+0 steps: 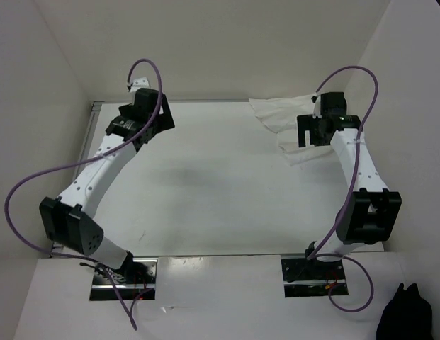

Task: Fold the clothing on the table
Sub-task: Move the skirt to the center of the board

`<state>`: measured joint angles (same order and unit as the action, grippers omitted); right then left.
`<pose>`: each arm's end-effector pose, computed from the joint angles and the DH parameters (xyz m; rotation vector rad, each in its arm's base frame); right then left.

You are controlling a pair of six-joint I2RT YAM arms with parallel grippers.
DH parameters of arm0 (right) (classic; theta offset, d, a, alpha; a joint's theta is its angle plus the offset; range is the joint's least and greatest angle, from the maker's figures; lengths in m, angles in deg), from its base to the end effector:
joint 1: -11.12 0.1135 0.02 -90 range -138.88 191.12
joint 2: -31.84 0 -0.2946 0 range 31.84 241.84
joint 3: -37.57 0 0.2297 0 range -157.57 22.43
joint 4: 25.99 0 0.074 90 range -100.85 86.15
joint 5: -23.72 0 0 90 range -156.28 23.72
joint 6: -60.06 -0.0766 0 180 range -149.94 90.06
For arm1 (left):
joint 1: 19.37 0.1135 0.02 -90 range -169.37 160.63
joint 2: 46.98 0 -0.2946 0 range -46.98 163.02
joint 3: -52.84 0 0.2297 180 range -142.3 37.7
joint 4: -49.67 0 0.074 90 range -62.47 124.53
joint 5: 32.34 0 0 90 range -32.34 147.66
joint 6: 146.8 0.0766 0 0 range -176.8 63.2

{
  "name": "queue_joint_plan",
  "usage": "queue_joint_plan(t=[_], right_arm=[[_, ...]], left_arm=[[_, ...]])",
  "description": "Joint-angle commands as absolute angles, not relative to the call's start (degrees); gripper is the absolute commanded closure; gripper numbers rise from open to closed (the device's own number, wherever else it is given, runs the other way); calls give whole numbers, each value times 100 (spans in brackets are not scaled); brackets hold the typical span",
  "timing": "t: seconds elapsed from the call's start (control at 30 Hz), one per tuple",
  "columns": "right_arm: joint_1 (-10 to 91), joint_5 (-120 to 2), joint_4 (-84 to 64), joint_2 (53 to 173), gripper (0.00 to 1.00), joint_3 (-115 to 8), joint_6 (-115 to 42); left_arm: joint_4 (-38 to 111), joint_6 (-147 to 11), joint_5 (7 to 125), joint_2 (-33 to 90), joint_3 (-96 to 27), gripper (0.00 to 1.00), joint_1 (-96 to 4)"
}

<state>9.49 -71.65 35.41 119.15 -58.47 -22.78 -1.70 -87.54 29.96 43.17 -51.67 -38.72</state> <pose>0.3240 -0.0164 0.3232 -0.0808 2.4921 -0.1811 0.3482 -0.0845 0.3797 -0.4690 2.0808 0.0261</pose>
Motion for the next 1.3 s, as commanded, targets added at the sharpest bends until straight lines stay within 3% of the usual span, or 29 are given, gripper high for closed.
queue_joint_plan(t=[0.0, 0.3, 0.43, 0.57, 0.7, 0.83, 1.07, 1.27], right_arm=[[972, -7375, 3231, 12087, 1, -6430, -2265], [937, -8536, 2334, 12447, 0, -6133, -2853], [472, -7492, 2509, 12598, 0, -6132, -3020], [-1167, -5055, 2739, 12484, 0, -6344, -3337], [-2067, -3940, 2371, 12422, 0, -5669, -3285], [-2219, -4150, 2290, 12878, 0, -5588, -2942], [-1586, -4871, 1755, 13072, 0, -5588, -3267], [-1533, -5291, 2385, 14477, 0, -6869, -2160]], left_arm=[[113, -9231, 1865, 3837, -4819, 0, -3817], [781, -8290, 2987, 3739, -4325, 0, -3756], [720, -8457, 3418, 3880, -4378, 0, -3756], [588, -8510, 3419, 3942, -4439, 0, -3817], [474, -8510, 3367, 3740, -4194, 0, -3817], [474, -8510, 3252, 3520, -3869, 0, -3817], [369, -8509, 3191, 3265, -3412, 0, -4001], [315, -8510, 3138, 3379, -3358, 0, -4397]])
